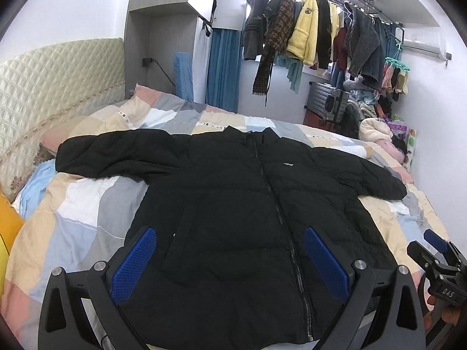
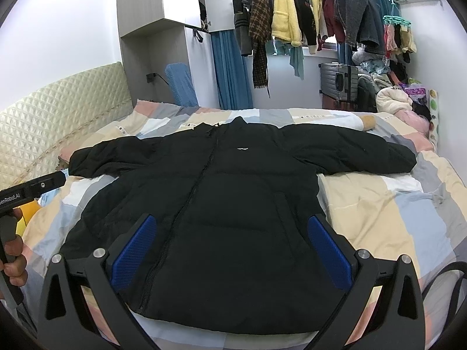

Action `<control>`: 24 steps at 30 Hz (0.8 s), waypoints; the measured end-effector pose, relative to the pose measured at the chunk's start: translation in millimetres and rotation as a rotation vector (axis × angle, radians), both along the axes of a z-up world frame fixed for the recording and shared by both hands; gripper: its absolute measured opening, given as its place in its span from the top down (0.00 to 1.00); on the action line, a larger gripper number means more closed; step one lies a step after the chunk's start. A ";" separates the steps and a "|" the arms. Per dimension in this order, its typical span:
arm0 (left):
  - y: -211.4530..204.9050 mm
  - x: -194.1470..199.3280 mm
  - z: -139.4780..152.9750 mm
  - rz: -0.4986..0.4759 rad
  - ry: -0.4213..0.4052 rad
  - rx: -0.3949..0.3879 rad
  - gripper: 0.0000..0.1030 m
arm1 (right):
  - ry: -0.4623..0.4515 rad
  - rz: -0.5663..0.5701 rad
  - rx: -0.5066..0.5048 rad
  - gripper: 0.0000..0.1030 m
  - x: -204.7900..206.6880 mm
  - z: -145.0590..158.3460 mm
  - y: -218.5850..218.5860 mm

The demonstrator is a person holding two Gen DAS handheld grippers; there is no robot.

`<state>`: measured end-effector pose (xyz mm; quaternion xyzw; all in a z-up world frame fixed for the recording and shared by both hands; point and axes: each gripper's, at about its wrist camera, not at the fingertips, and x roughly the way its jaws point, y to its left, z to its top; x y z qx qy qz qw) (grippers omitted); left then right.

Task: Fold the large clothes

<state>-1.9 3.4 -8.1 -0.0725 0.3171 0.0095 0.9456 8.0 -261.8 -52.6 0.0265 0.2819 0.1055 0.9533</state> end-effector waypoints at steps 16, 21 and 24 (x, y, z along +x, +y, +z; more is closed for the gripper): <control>2.5 -1.2 0.8 -0.008 0.002 -0.008 0.01 | 0.001 -0.005 -0.018 0.00 0.0 -1.5 -2.7; 2.2 -2.1 2.4 -0.013 0.001 -0.009 0.01 | 0.012 -0.009 -0.015 0.00 1.2 -1.9 -3.9; 2.5 -2.0 2.9 -0.013 0.001 -0.009 0.01 | 0.016 -0.012 -0.013 0.00 1.3 -0.7 -3.3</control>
